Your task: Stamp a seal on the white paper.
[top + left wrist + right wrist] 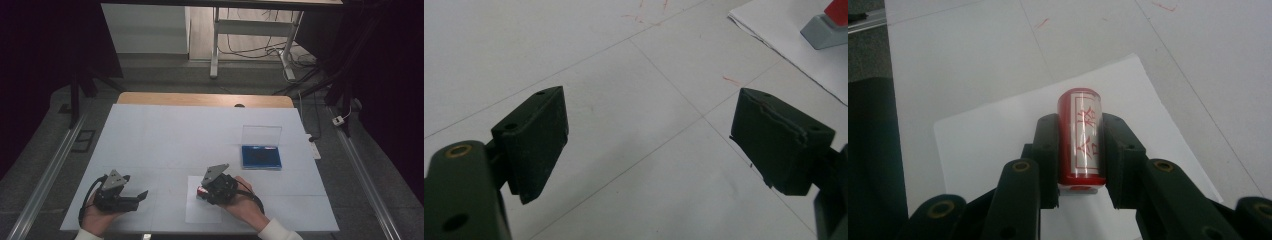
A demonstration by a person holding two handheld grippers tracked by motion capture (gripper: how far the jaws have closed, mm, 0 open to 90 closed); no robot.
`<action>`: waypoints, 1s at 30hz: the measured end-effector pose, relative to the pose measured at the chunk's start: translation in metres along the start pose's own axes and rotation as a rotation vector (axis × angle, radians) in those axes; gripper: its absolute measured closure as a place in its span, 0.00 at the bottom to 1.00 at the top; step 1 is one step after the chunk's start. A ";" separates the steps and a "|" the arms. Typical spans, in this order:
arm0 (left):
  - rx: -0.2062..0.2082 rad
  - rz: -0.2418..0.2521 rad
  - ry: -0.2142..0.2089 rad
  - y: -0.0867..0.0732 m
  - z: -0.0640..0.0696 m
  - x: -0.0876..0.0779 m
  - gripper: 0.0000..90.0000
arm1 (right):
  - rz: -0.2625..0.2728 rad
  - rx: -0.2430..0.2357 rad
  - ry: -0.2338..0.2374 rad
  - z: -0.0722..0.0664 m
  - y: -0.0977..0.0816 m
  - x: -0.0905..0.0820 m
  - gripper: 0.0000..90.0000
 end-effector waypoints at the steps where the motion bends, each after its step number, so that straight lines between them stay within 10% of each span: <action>1: 0.000 0.000 0.002 0.000 0.000 0.000 0.17 | 0.001 -0.001 0.000 0.000 0.000 0.000 0.77; 30: 0.002 0.000 -0.001 0.000 0.000 0.002 0.17 | 0.155 0.047 -0.056 0.018 0.017 -0.042 0.77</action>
Point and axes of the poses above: each handheld gripper's, and its own axes: x roughly forward along the jaws, y roughly out of its top, z roughly to its right, the point moved 7 cm from there along x, roughly forward along the jaws, and after that the axes turned 9 degrees about z, right-handed, at the moved point
